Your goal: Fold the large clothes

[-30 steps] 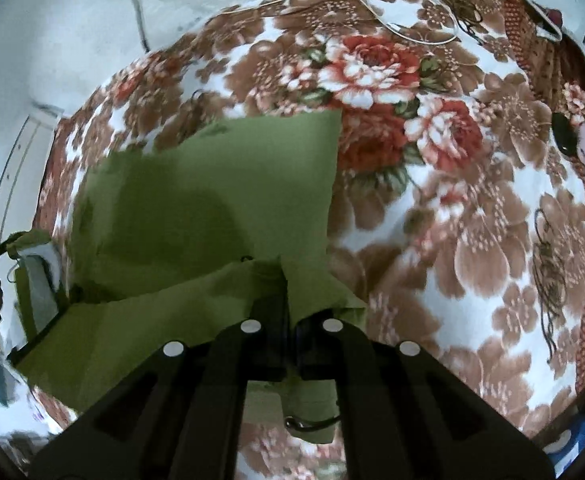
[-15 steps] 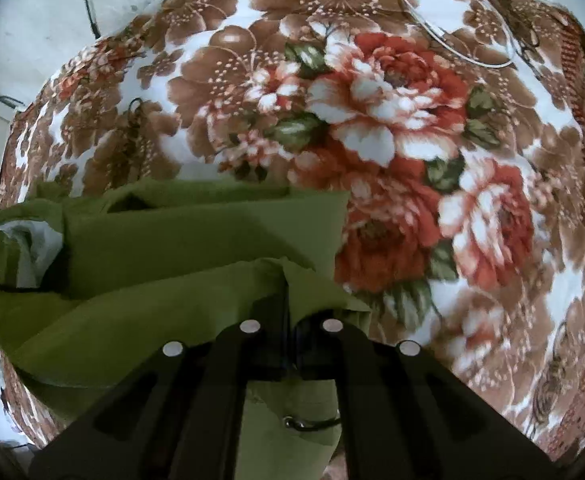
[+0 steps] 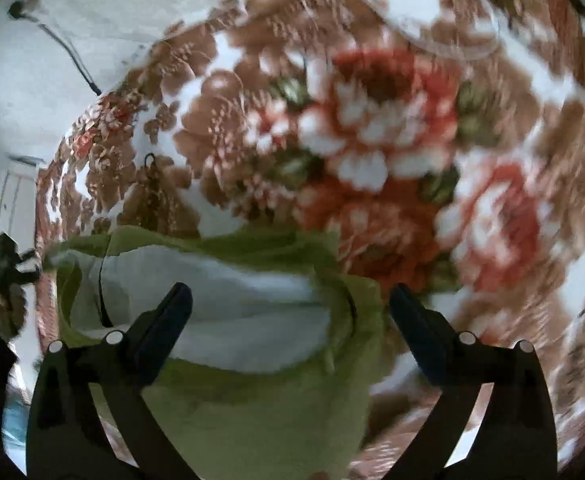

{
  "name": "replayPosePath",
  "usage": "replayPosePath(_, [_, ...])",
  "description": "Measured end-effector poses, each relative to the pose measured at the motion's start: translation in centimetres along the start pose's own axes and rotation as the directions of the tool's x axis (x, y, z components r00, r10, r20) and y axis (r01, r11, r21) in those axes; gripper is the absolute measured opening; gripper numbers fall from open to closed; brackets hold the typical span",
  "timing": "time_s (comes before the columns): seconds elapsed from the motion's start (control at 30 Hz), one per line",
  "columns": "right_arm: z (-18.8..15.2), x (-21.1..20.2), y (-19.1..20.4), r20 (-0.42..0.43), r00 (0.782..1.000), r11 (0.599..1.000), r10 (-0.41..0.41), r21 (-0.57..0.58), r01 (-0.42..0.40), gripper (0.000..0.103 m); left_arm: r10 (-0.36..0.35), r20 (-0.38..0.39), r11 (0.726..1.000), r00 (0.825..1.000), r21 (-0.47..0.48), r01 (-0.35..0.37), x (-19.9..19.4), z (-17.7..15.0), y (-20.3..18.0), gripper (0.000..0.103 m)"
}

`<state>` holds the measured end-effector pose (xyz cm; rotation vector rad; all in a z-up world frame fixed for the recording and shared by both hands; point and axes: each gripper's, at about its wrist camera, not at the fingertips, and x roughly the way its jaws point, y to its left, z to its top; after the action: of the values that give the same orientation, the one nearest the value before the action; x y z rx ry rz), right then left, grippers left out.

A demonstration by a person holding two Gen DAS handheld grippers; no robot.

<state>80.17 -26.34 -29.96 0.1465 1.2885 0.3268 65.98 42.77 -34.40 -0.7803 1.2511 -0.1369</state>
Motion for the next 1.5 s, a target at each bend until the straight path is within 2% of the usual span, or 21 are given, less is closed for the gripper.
replayPosePath(0.1, [-0.3, -1.8, 1.1, 0.038, 0.999, 1.000, 0.013, -0.013, -0.013, 0.098, 0.027, 0.043, 0.999, 0.999, 0.028, -0.028, -2.3, 0.3, -1.2, 0.093])
replayPosePath(0.17, [-1.4, -3.2, 3.7, 0.091, 0.996, 0.996, 0.005, -0.086, 0.003, 0.098, 0.082, 0.059, 0.993, 0.995, 0.086, -0.087, -3.0, -0.2, -2.5, 0.094])
replayPosePath(0.23, [-3.7, -4.2, 7.2, 0.150, 0.989, 0.980, -0.013, -0.194, 0.043, 0.098, 0.151, 0.067, 0.968, 0.986, 0.193, -0.161, -3.1, -1.7, -4.7, 0.094])
replayPosePath(0.3, [-6.1, -4.4, 10.5, 0.185, 0.983, 0.952, -0.013, -0.299, 0.069, 0.098, 0.218, 0.109, 0.907, 0.970, 0.345, -0.243, -2.5, -4.6, -7.7, 0.094])
replayPosePath(0.33, [-7.6, -3.9, 12.5, 0.191, 0.981, 0.926, -0.026, -0.364, 0.096, 0.098, 0.230, 0.122, 0.877, 0.965, 0.405, -0.260, -2.1, -6.1, -9.1, 0.094])
replayPosePath(0.37, [-9.7, -2.7, 15.1, 0.192, 0.980, 0.889, -0.045, -0.441, 0.127, 0.098, 0.232, 0.134, 0.847, 0.964, 0.459, -0.268, -1.3, -7.8, -10.6, 0.094])
replayPosePath(0.43, [-11.9, 0.3, 18.0, 0.179, 0.981, 0.852, -0.079, -0.498, 0.159, 0.098, 0.198, 0.147, 0.787, 0.969, 0.566, -0.247, 0.6, -11.5, -13.7, 0.096])
replayPosePath(0.5, [-12.4, 3.1, 19.5, 0.154, 0.983, 0.847, -0.098, -0.506, 0.163, 0.098, 0.173, 0.140, 0.738, 0.975, 0.637, -0.222, 3.5, -14.3, -16.6, 0.096])
replayPosePath(0.57, [-11.7, 6.1, 20.7, 0.159, 0.976, 0.844, -0.150, -0.494, 0.210, 0.097, 0.187, 0.132, 0.722, 0.973, 0.653, -0.227, 6.1, -15.0, -17.6, 0.096])
replayPosePath(0.67, [-8.5, 8.4, 20.9, 0.175, 0.965, 0.865, -0.197, -0.432, 0.255, 0.098, 0.245, 0.162, 0.709, 0.956, 0.642, -0.291, 10.3, -13.9, -17.5, 0.096])
replayPosePath(0.77, [-4.9, 10.5, 19.2, 0.136, 0.959, 0.896, -0.251, -0.343, 0.283, 0.098, 0.313, 0.223, 0.658, 0.923, 0.650, -0.380, 13.3, -12.0, -16.2, 0.096])
replayPosePath(0.8, [-4.0, 11.0, 18.5, 0.131, 0.954, 0.900, -0.268, -0.320, 0.297, 0.098, 0.324, 0.239, 0.649, 0.915, 0.648, -0.399, 13.4, -11.8, -15.8, 0.097])
replayPosePath(0.87, [-2.3, 12.0, 16.7, 0.123, 0.944, 0.898, -0.307, -0.292, 0.330, 0.098, 0.332, 0.267, 0.650, 0.905, 0.630, -0.425, 13.4, -10.7, -14.5, 0.099])
replayPosePath(0.93, [-0.9, 11.9, 14.8, 0.135, 0.927, 0.887, -0.350, -0.271, 0.374, 0.098, 0.377, 0.319, 0.656, 0.869, 0.570, -0.494, 12.4, -8.9, -12.7, 0.097])
replayPosePath(1.0, [-0.3, 11.2, 13.8, 0.163, 0.911, 0.874, -0.380, -0.260, 0.411, 0.098, 0.407, 0.341, 0.684, 0.847, 0.501, -0.530, 10.5, -7.1, -10.4, 0.097])
replayPosePath(1.17, [-2.0, 7.1, 10.0, 0.232, 0.885, 0.856, -0.403, -0.246, 0.454, 0.098, 0.419, 0.389, 0.717, 0.821, 0.414, -0.561, 4.6, -4.6, -6.1, 0.097])
replayPosePath(1.27, [-2.6, 5.9, 5.4, 0.178, 0.898, 0.885, -0.402, -0.178, 0.431, 0.098, 0.410, 0.316, 0.784, 0.856, 0.358, -0.508, 3.0, -2.4, -3.0, 0.097])
replayPosePath(1.37, [-2.1, 5.3, 1.1, 0.141, 0.907, 0.907, -0.398, -0.085, 0.412, 0.098, 0.391, 0.299, 0.805, 0.870, 0.347, -0.481, 3.1, -1.1, -1.9, 0.097])
replayPosePath(1.4, [-1.9, 5.4, 0.0, 0.125, 0.914, 0.918, -0.385, -0.052, 0.394, 0.098, 0.377, 0.282, 0.818, 0.882, 0.346, -0.460, 3.4, -0.8, -1.7, 0.097])
replayPosePath(1.47, [-1.5, 5.9, -2.0, 0.083, 0.945, 0.948, -0.317, 0.035, 0.315, 0.098, 0.351, 0.248, 0.835, 0.903, 0.354, -0.422, 4.5, -0.3, -1.7, 0.097])
replayPosePath(1.5, [-1.5, 5.9, -2.2, 0.088, 0.946, 0.950, -0.313, 0.050, 0.309, 0.098, 0.343, 0.234, 0.836, 0.910, 0.365, -0.410, 5.1, -0.3, -1.8, 0.097])
